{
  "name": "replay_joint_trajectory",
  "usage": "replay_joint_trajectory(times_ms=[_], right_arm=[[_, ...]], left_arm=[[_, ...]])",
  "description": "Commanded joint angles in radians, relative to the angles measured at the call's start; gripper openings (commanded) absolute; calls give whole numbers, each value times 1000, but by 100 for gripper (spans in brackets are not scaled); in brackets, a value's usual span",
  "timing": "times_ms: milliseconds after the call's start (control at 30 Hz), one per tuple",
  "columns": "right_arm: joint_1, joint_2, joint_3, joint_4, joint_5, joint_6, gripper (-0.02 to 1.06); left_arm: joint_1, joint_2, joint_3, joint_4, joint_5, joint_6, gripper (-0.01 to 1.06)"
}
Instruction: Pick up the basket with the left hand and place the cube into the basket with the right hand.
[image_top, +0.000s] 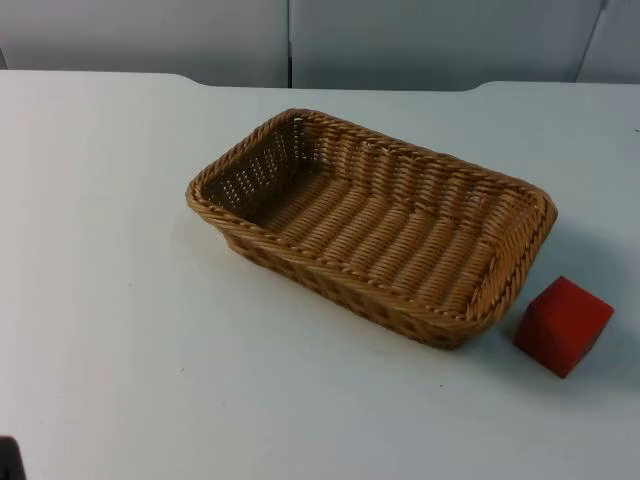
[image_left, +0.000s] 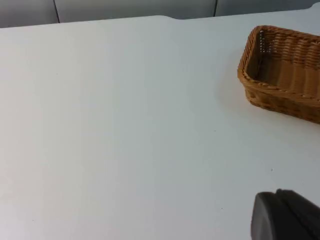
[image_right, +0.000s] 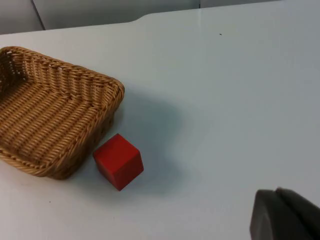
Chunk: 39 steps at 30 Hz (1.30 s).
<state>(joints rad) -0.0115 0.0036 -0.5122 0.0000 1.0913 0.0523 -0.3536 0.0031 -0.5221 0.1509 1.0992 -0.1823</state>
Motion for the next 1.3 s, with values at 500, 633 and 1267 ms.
replay_joint_trajectory(times_ms=[500,633,1267], right_arm=[[2,-4,4,0,-12,0,0],[2,-4,4,0,-12,0,0],[2,-4,4,0,-12,0,0]], left_arm=[[2,626,-103,-871,-371,508,0],[2,947,-158,-1079,-379,781,0],[2,1765,-652,-673,-533,747,71]])
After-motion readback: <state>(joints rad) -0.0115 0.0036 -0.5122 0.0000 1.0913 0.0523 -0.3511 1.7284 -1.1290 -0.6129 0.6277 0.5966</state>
